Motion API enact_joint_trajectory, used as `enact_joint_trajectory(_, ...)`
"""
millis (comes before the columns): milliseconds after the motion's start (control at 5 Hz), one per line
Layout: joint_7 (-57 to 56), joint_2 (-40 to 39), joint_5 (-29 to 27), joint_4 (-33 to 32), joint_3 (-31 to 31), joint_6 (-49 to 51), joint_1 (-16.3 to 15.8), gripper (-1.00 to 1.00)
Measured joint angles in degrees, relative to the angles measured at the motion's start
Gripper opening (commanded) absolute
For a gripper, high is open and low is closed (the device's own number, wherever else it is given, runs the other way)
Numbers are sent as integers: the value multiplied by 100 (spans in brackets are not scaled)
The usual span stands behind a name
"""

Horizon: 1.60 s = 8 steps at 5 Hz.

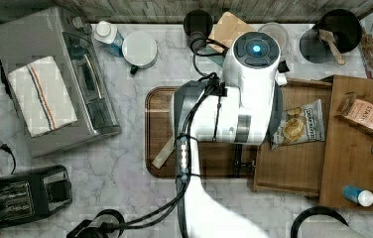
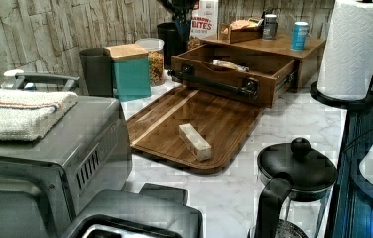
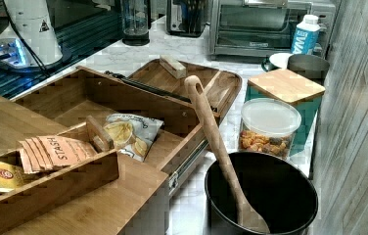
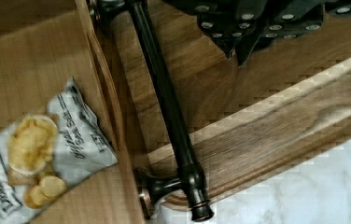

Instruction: Close the drawer.

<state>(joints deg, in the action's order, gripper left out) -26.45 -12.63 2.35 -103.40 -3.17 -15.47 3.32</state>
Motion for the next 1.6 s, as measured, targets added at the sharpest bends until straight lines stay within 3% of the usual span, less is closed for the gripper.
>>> enact_joint_trajectory(200,-306,-344,40,-101,2,-508,0,-100)
enact_joint_trajectory(600,-281,-684,956,-576,52,-2565,-66,-100)
enact_joint_trajectory(800,-281,-607,1019,-1113,146,-3187,-90,-100)
enact_joint_trajectory(1200,63,-525,1133,-2574,212,-3886,-307,-100)
enact_joint_trajectory(1400,312,-308,1531,-2786,199,-4373,-517,-100)
enact_joint_trajectory(1600,311,-315,1553,-2887,199,-4417,-685,-100)
